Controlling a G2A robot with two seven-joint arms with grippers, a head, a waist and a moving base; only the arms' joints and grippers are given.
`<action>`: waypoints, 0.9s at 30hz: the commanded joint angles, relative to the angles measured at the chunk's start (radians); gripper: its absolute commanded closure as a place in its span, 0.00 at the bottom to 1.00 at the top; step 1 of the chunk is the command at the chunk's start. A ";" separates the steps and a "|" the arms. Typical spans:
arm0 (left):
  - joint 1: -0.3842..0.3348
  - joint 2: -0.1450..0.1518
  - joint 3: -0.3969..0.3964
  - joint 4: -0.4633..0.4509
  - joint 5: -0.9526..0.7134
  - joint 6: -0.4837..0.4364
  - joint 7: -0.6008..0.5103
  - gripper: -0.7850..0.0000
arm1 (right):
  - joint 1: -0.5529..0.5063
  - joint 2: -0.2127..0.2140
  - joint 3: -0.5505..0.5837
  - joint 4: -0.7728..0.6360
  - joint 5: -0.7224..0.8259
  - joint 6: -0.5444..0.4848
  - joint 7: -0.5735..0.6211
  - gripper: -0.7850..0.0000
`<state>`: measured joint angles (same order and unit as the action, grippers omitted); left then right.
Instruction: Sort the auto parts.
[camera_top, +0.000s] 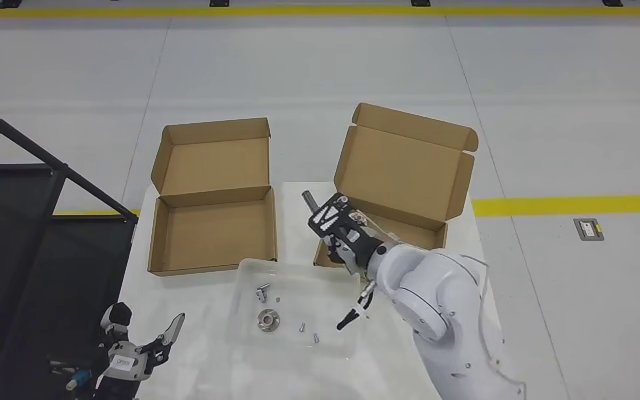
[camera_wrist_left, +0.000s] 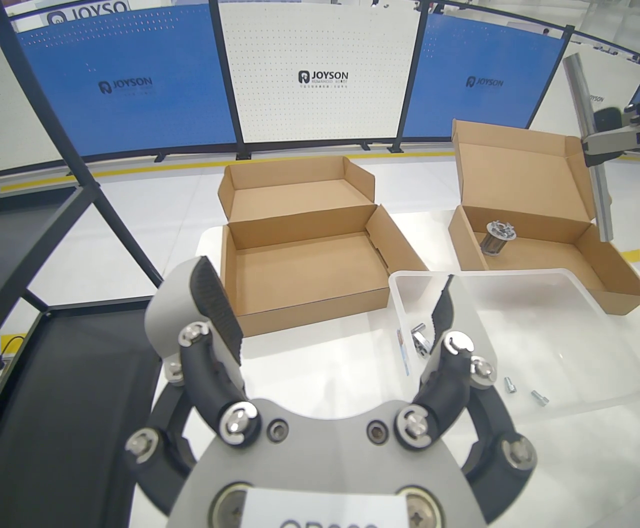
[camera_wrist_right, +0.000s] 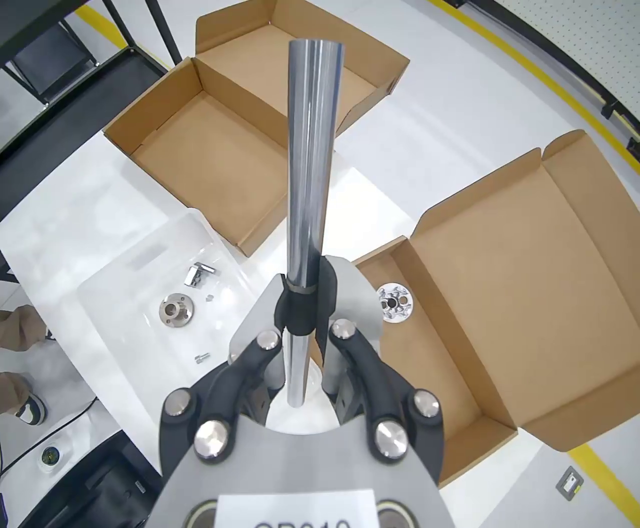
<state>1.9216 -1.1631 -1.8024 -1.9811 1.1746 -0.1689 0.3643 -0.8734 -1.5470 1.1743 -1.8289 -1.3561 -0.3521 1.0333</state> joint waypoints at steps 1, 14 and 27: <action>0.000 0.000 0.000 0.000 0.000 0.000 0.000 0.00 | 0.000 0.000 0.000 0.000 0.000 0.000 0.000 1.00; 0.000 0.000 0.000 0.000 0.000 0.000 0.000 0.00 | 0.075 0.004 -0.023 0.148 -0.175 0.060 0.058 1.00; 0.000 0.000 0.000 0.000 0.000 0.000 0.000 0.00 | 0.273 0.003 0.006 0.578 -0.199 0.062 0.190 1.00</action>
<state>1.9216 -1.1631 -1.8024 -1.9811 1.1746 -0.1689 0.3643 -0.6026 -1.5450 1.1770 -1.2722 -1.5536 -0.2927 1.2252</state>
